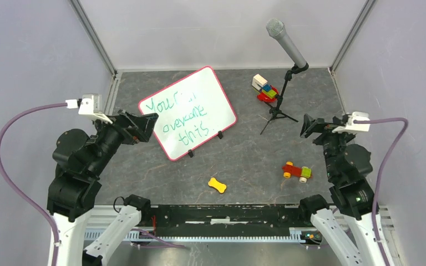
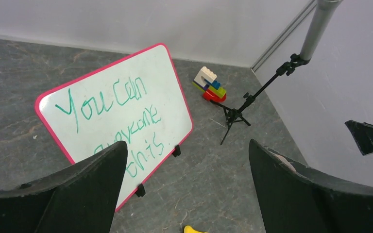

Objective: Erase the whiteboard

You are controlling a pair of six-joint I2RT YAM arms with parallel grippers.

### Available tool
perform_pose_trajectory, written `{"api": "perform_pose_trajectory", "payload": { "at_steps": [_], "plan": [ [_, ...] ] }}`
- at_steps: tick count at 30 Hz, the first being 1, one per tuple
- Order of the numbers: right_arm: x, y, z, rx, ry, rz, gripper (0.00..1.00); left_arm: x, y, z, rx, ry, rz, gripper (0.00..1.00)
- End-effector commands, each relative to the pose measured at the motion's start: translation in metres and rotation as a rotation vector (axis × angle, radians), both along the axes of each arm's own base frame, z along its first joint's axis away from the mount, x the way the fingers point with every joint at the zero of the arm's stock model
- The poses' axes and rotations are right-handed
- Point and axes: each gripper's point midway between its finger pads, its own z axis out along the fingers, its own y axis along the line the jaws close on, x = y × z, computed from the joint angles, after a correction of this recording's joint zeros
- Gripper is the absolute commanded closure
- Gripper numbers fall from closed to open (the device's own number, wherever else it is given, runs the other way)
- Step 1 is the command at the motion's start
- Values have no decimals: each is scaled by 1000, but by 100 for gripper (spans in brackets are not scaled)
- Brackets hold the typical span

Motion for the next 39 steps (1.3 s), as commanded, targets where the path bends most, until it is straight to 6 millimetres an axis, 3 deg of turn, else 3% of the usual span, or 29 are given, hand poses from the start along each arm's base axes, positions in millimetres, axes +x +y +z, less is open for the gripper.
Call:
{"api": "perform_pose_trajectory", "payload": {
  "at_steps": [1,8,14,19,27,32,37,39],
  "plan": [
    [9,12,-42,-67,94,64,2,15,-7,-30,85,61,-35,0],
    [12,68,-81,-108,118,373,2,33,16,-100,257,248,73,0],
    [21,110,-143,-101,352,584,2,35,5,-139,296,339,-2,0],
    [16,151,-174,-156,470,682,2,37,1,-166,338,399,-45,0],
    [-8,229,-217,-378,593,796,2,39,0,-185,375,386,-68,0],
    [-13,259,-236,-634,656,771,1,41,-2,-193,373,359,-77,0],
    [-19,277,-257,-724,710,856,20,42,7,-186,377,325,-25,0],
    [-27,288,-263,-740,722,914,23,42,10,-186,378,318,-7,0]
  ]
}}
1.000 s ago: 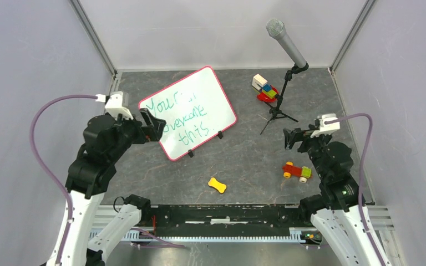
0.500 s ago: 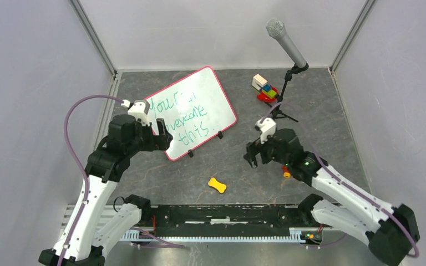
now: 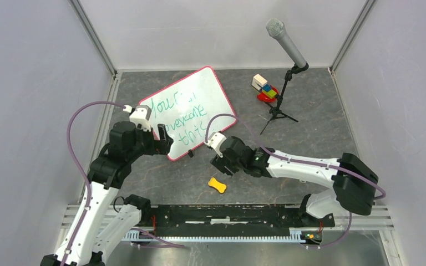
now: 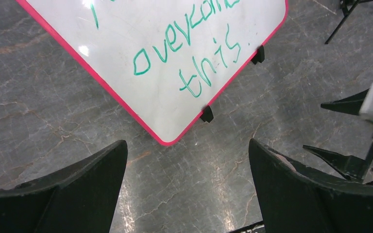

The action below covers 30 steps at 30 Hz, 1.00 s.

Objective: Erase the whiteboard

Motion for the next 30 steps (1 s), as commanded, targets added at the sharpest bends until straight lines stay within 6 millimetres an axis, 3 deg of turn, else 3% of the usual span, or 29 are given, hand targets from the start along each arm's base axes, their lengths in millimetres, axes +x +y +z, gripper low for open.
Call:
{"api": "perform_pose_trajectory", "payload": {
  "at_steps": [1,11,21,30],
  "plan": [
    [-5,18,-1,-34,1,82,23,9,9,17,31,-110,20,0],
    [-65,75,-13,13,64,233,21,6,13,21,29,-133,43,0],
    [-65,63,-33,-2,76,113,26,6,12,22,24,-139,35,0],
    [-69,64,-48,7,107,69,30,8,11,19,27,-127,30,0]
  ]
}}
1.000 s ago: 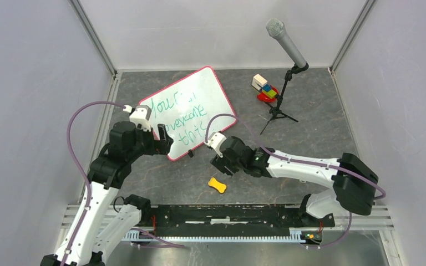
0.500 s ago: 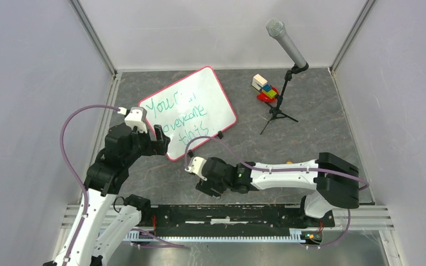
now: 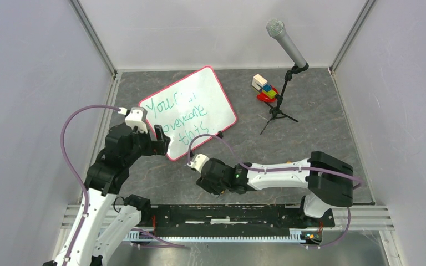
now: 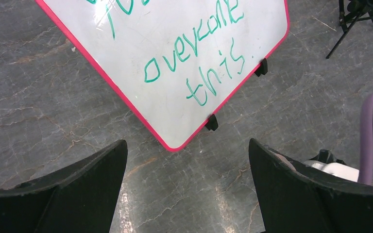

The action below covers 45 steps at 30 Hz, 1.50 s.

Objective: Erase the whiteboard

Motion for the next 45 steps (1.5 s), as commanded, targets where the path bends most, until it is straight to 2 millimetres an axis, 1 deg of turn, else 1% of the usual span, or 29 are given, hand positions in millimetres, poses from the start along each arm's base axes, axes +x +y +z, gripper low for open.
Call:
{"api": "perform_pose_trajectory", "payload": {
  "at_steps": [1,3,9,14,15,16,18,22,26,31,34,38,40,42,44,45],
  "plan": [
    [2,6,-3,33,-8,-47,31,8,0,7,23,-49,-14,0],
    [2,6,-5,26,-16,-51,34,8,-4,6,14,-43,-38,0],
    [0,5,-11,16,-24,-46,43,8,-5,5,13,-39,-41,0],
    [0,4,-16,-2,-23,-42,45,9,-5,5,12,-38,-43,0],
    [-1,4,-17,-6,-23,-38,48,9,-5,5,13,-36,-42,0],
    [-1,4,-18,-8,-22,-32,54,8,-5,4,13,-35,-43,0],
    [-2,4,-20,-16,-23,-30,60,8,-5,5,13,-36,-43,0],
    [0,6,-15,0,-37,-36,66,8,-6,4,12,-35,-45,0],
    [4,18,-4,34,-57,-23,73,7,-8,6,6,-41,-57,0],
    [16,39,15,82,-94,-22,77,4,-12,13,-19,-80,-82,0],
    [21,46,34,179,-133,-36,80,5,-15,9,-19,-60,-94,0],
    [35,55,67,336,-196,-83,82,7,-13,8,-15,-49,-76,0],
    [47,56,84,391,-229,-109,83,7,-9,9,-18,-45,-48,0],
    [67,54,104,467,-247,-151,84,9,-1,13,-25,-43,15,0],
    [88,55,128,566,-254,-178,85,12,9,23,-34,-54,94,0],
    [97,56,140,619,-257,-189,85,14,12,32,-44,-65,119,0]
  ]
}}
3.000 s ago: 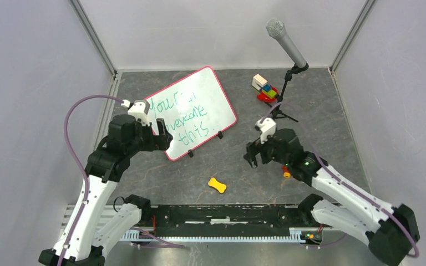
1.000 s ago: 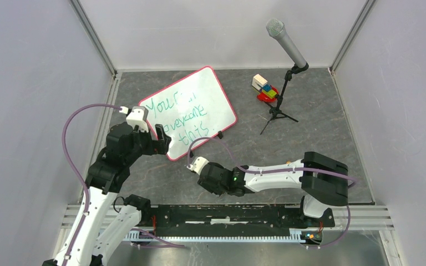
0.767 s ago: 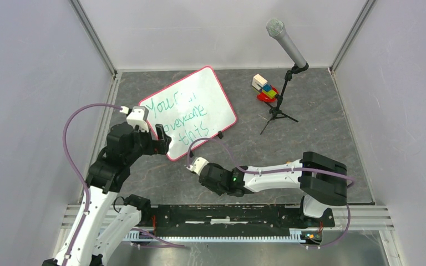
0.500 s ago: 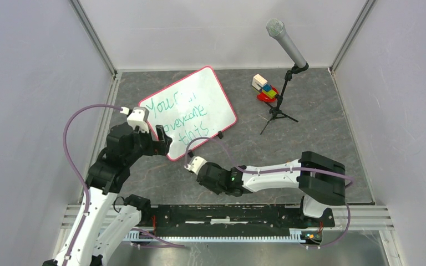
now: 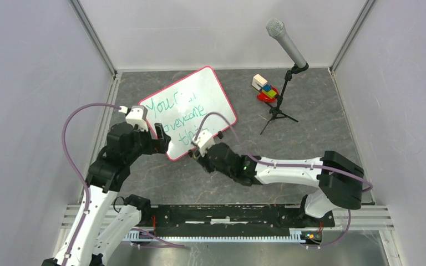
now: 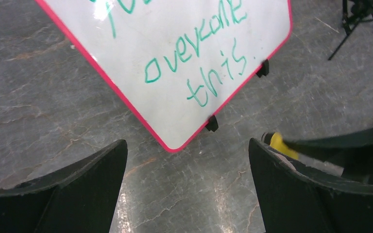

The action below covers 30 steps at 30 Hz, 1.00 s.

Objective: Erase the whiteboard

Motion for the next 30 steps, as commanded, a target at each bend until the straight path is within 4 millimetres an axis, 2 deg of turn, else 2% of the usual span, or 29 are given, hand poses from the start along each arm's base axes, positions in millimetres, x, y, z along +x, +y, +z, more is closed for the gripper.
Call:
{"api": "perform_pose_trajectory", "payload": {
  "at_steps": [1,5,7,9,11,12,14,17,18,21,24,27,30],
  "plan": [
    [58,10,85,329,-97,-84,85,13,20,43,-47,-78,165,0],
    [107,16,123,416,-169,-153,85,41,19,79,-170,-107,227,0],
    [135,18,146,448,-212,-184,84,63,16,88,-268,-99,222,0],
    [158,20,159,465,-239,-208,85,87,17,94,-343,-99,225,0],
    [180,23,177,488,-275,-228,84,108,31,94,-358,-110,285,0],
    [190,24,180,490,-290,-241,84,118,38,92,-363,-110,325,0],
    [209,27,192,519,-317,-251,84,137,67,84,-405,-108,422,1],
    [234,34,207,548,-341,-234,84,161,89,72,-476,-115,473,5],
    [240,37,205,540,-341,-223,84,167,96,67,-503,-117,482,7],
    [251,40,197,507,-354,-191,84,180,104,54,-569,-120,438,12],
    [261,32,193,489,-378,-183,84,186,110,33,-555,-62,412,14],
    [268,31,198,470,-385,-137,84,185,110,13,-517,-1,383,22],
    [275,28,192,436,-402,-141,84,183,107,2,-509,-11,363,27]
  ]
}}
